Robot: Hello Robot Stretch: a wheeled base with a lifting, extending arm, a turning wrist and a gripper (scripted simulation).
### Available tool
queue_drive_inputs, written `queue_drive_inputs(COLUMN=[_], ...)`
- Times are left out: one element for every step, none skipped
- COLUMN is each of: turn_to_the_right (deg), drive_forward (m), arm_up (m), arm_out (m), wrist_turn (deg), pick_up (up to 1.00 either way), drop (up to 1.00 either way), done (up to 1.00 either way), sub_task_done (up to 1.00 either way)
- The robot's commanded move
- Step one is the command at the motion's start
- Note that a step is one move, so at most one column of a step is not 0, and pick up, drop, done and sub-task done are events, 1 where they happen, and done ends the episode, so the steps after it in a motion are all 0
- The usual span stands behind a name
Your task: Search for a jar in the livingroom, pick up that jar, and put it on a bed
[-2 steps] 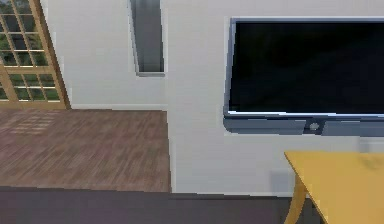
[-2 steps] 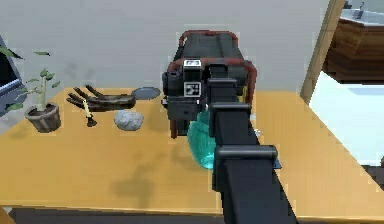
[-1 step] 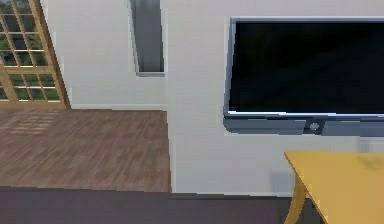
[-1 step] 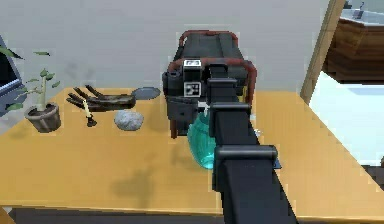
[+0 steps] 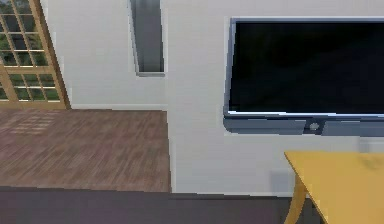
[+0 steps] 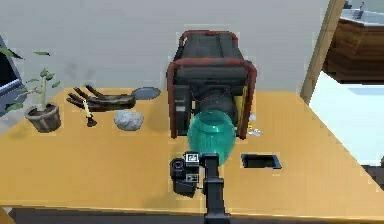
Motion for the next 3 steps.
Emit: queue_drive_inputs(turn_to_the_right=[0.0,0.0,0.0], drive_forward=[0.0,0.0,0.0], arm_up=[0.0,0.1,0.14], arm_out=[0.0,0.0,0.0], wrist_turn=[0.0,0.0,0.0], pick_up=[1.0,0.0,0.0], drop=[0.0,0.0,0.0], done=[0.0,0.0,0.0], sub_task_done=[0.0,0.0,0.0])
